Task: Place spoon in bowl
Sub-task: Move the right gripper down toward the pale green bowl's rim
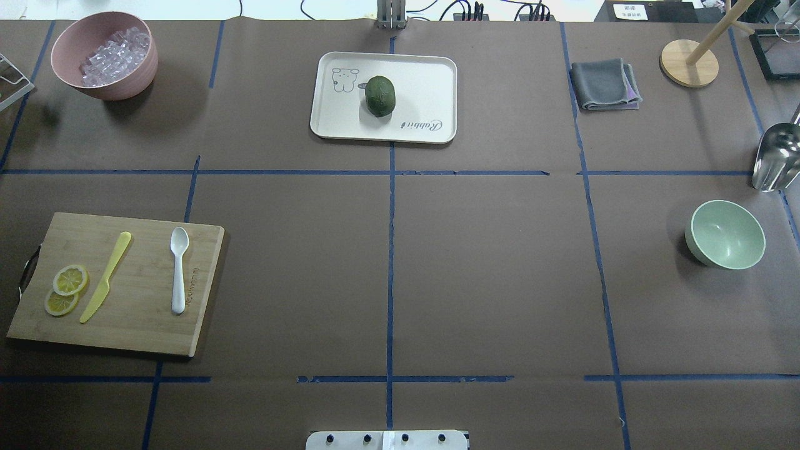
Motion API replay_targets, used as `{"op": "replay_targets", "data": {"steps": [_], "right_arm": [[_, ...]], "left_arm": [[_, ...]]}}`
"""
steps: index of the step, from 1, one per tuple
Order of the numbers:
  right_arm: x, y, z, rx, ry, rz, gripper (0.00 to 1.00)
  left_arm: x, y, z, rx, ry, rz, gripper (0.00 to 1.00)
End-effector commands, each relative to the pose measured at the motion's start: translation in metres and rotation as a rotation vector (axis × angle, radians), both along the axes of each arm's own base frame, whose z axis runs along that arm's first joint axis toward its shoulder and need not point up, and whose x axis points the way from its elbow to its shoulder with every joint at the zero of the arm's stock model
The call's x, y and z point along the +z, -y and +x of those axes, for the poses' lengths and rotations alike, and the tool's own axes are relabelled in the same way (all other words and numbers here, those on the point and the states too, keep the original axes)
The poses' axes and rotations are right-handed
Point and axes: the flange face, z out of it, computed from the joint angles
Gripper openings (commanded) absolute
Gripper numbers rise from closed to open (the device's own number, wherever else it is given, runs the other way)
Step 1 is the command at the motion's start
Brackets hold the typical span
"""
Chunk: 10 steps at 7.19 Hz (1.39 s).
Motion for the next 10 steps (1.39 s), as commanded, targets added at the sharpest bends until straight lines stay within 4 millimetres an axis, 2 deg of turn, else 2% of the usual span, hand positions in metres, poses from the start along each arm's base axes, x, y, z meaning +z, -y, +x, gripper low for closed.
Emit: {"op": "replay_targets", "data": {"steps": [1, 5, 8, 10], "right_arm": [[-0.003, 0.003, 0.0, 0.002, -0.001, 0.027, 1.0], [0.0, 0.003, 0.0, 0.003, -0.002, 0.024, 1.0], [-0.022, 0.014, 0.0, 0.001, -0.001, 0.071, 1.0], [-0.045, 0.033, -0.002, 0.033, 0.036, 0.077, 1.0]], "left_arm": [[0.0, 0.0, 0.0, 0.0, 0.0, 0.001, 1.0], [-0.003, 0.001, 0.0, 0.003, 0.0, 0.013, 1.0], [-0.009, 0.002, 0.0, 0.001, 0.001, 0.025, 1.0], [-0.012, 0.004, 0.0, -0.001, 0.001, 0.051, 1.0]]}}
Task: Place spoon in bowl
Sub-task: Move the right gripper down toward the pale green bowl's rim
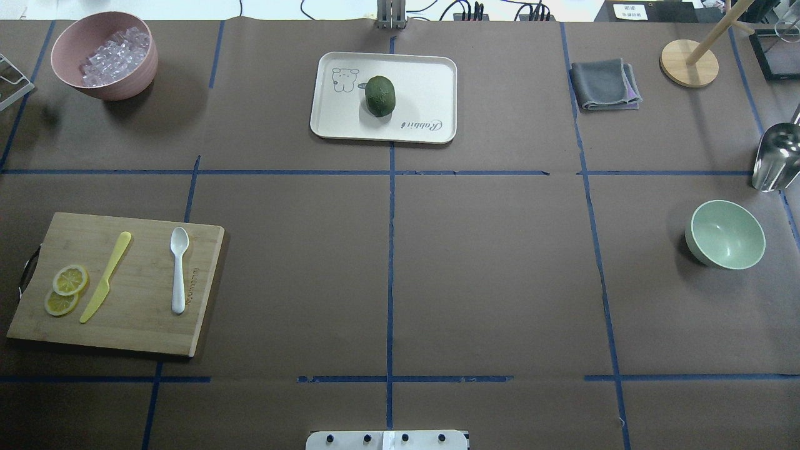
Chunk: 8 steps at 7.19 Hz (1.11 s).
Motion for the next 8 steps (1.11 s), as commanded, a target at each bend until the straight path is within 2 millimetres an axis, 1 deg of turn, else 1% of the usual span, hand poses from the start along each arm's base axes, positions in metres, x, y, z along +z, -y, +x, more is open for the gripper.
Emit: {"op": "replay_targets", "data": {"steps": [1, 2, 3, 4, 5, 6, 8], "right_arm": [[-0.006, 0.006, -0.016, -0.002, 0.052, -0.025, 1.0], [-0.02, 0.012, -0.041, -0.045, 0.075, 0.012, 1.0], [-0.03, 0.016, -0.069, 0.008, 0.089, -0.036, 1.0], [-0.05, 0.02, -0.099, 0.079, 0.123, -0.032, 1.0], [-0.05, 0.01, -0.132, 0.108, 0.137, -0.038, 1.0], [-0.025, -0.014, -0.156, 0.088, 0.091, -0.033, 1.0], [-0.014, -0.024, -0.189, 0.054, 0.049, -0.044, 1.0]], "left_arm": [[-0.002, 0.001, -0.001, 0.001, -0.001, 0.015, 1.0], [-0.004, 0.001, -0.001, 0.0, 0.001, 0.021, 1.0], [-0.005, 0.001, -0.001, -0.003, 0.001, 0.022, 1.0], [-0.006, 0.001, -0.002, -0.007, 0.002, 0.024, 1.0], [-0.005, 0.001, -0.001, -0.004, 0.002, 0.023, 1.0], [-0.005, 0.001, -0.001, -0.005, 0.002, 0.02, 1.0], [-0.005, 0.001, -0.001, -0.005, 0.002, 0.022, 1.0]]}}
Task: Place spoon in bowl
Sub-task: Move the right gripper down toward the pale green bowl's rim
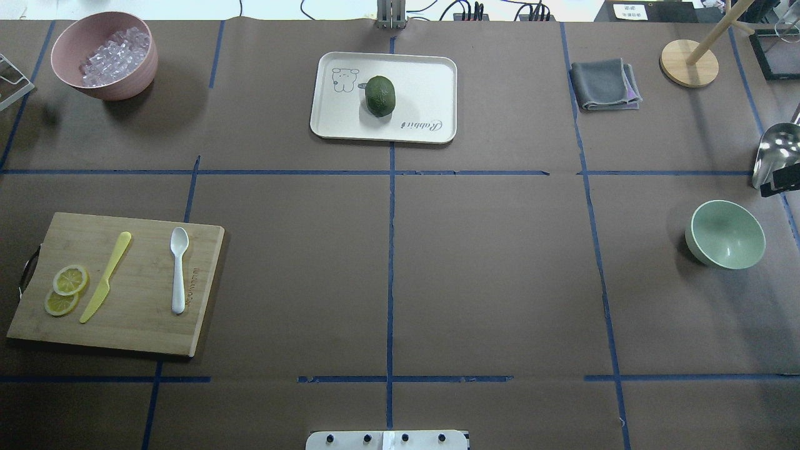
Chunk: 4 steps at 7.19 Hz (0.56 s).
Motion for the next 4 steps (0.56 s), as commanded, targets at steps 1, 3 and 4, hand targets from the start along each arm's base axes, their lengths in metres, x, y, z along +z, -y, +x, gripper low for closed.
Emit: {"op": "replay_targets", "data": {"steps": [1, 3, 4], "right_arm": [[0.013, -0.013, -0.039, -0.06, -0.022, -0.018, 1.0], [0.041, -0.017, -0.051, -0.088, -0.043, -0.063, 1.0], [0.044, -0.018, -0.057, -0.099, -0.051, -0.067, 1.0]], "left_arm": [[0.0, -0.001, -0.001, -0.002, -0.002, 0.0, 1.0], [0.001, -0.001, -0.001, 0.0, -0.002, 0.003, 1.0], [0.0, -0.001, -0.001, 0.002, -0.002, 0.006, 1.0]]}}
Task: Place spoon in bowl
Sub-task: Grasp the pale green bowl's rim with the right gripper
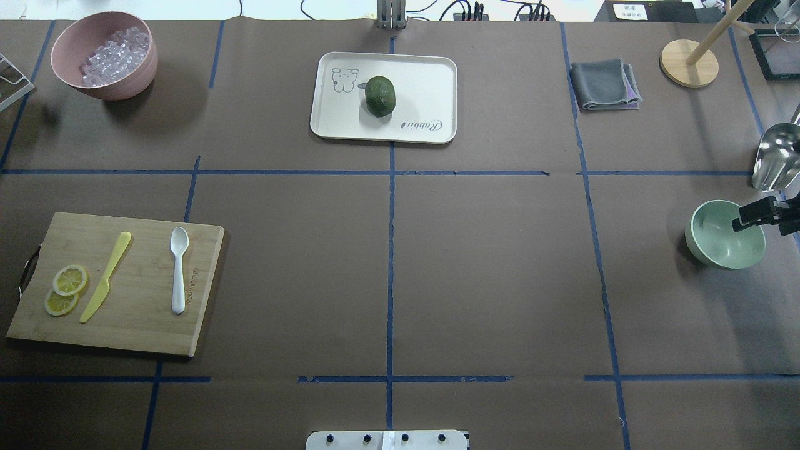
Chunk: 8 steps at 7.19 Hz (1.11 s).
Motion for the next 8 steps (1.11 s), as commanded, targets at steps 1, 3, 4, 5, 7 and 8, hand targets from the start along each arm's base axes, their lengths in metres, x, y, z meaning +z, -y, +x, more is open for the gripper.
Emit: {"op": "replay_targets", "data": {"steps": [1, 3, 4, 5, 7, 8], "right_arm": [[0.016, -0.002, -0.01, -0.019, -0.019, -0.023, 1.0], [0.016, -0.001, -0.011, -0.024, -0.017, -0.02, 0.46], [0.017, -0.002, -0.011, -0.029, -0.017, -0.017, 0.15], [0.017, -0.001, -0.011, -0.028, -0.016, -0.018, 0.0], [0.013, -0.006, -0.008, -0.025, 0.003, -0.003, 0.0], [-0.002, -0.011, -0.003, -0.047, 0.116, 0.025, 0.0]], "left_arm": [[-0.001, 0.0, 0.0, 0.003, 0.0, 0.006, 1.0], [-0.004, 0.0, -0.001, 0.003, 0.002, 0.015, 1.0], [-0.005, 0.001, -0.001, 0.002, 0.003, 0.024, 1.0], [-0.006, 0.001, -0.001, 0.0, 0.001, 0.025, 1.0], [-0.01, 0.001, -0.002, -0.008, -0.006, 0.028, 1.0], [-0.014, 0.001, -0.002, -0.009, -0.006, 0.034, 1.0]]}}
